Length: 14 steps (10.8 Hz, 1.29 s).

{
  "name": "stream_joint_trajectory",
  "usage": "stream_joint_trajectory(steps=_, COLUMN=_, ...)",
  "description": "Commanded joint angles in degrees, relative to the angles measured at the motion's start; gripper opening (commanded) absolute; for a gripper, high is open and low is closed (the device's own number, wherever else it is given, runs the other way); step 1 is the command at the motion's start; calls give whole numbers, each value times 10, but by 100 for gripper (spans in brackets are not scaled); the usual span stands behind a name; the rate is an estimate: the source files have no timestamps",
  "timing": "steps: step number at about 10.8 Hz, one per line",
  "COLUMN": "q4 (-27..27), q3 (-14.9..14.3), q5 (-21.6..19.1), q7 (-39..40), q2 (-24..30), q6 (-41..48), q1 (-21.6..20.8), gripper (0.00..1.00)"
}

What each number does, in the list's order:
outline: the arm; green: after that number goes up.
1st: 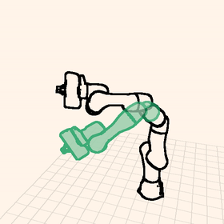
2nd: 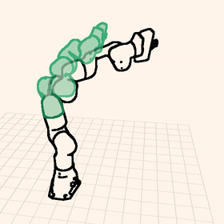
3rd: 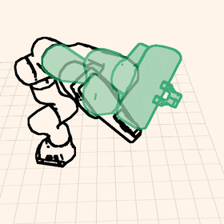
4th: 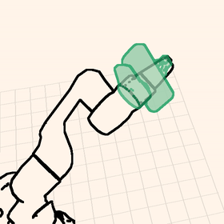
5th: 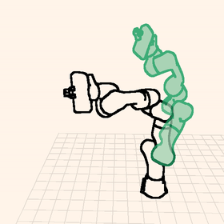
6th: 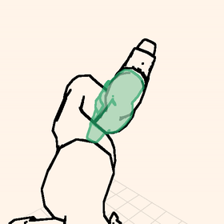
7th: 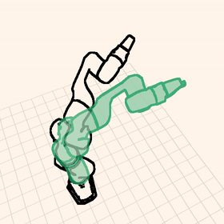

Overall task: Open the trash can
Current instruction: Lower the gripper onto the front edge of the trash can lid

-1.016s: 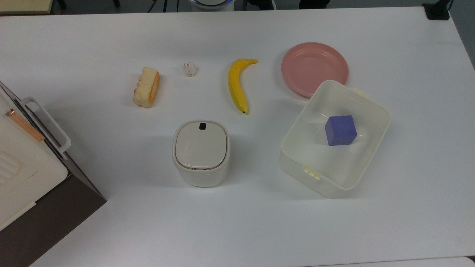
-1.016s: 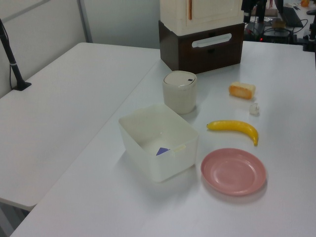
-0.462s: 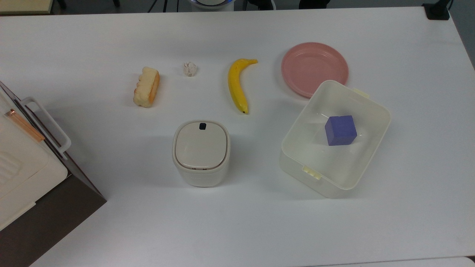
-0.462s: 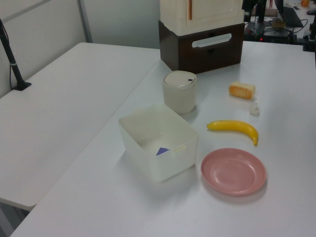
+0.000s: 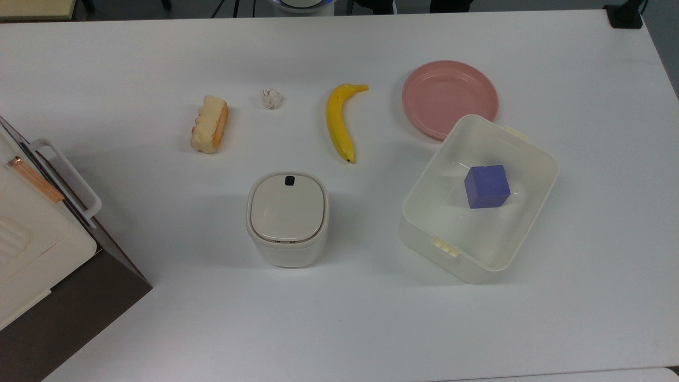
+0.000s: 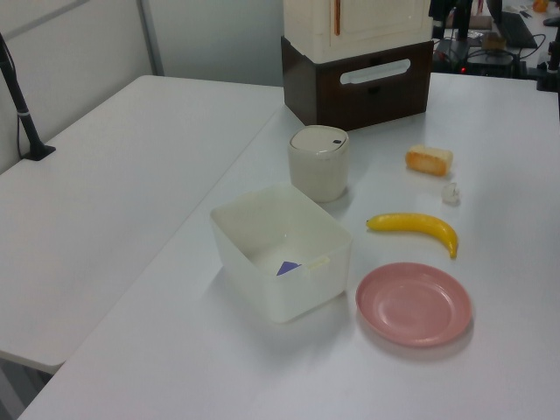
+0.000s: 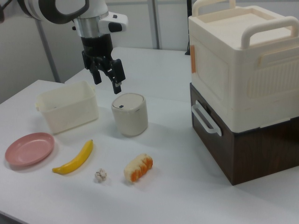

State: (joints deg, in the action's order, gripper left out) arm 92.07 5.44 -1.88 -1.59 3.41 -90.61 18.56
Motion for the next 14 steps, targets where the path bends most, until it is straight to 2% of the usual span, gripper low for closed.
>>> stream_joint_trajectory(steps=1, q4=-1, q3=-3, q5=6, q7=12, q2=4, q6=8, q1=-3, gripper=100)
stream_joint_trajectory(steps=4, q4=-1, q3=-5, q5=6, q7=62, q2=5, q6=11, q1=2, gripper=100)
stream_joint_trajectory(steps=5, q4=0, q3=-5, q5=6, q7=62, q2=5, q6=10, q1=4, gripper=96)
stream_joint_trajectory(steps=7, q4=3, q3=-3, q5=10, q7=69, q2=-1, q6=11, q1=-3, gripper=48)
stream_joint_trajectory(steps=8, q4=0, q3=1, q5=32, q7=67, q2=-18, q6=15, q1=-14, gripper=33)
stream_joint_trajectory(steps=9, q4=-3, q3=1, q5=68, q7=64, q2=-35, q6=15, q1=-38, gripper=8)
stream_joint_trajectory(steps=10, q4=-18, q3=1, q5=91, q7=63, q2=-57, q6=17, q1=-50, gripper=0)
stream_joint_trajectory(steps=12, q4=-64, q3=-1, q5=96, q7=46, q2=-104, q6=17, q1=-63, gripper=0)
stream_joint_trajectory(steps=14, q4=-106, q3=-3, q5=125, q7=7, q2=-161, q6=13, q1=-85, gripper=0)
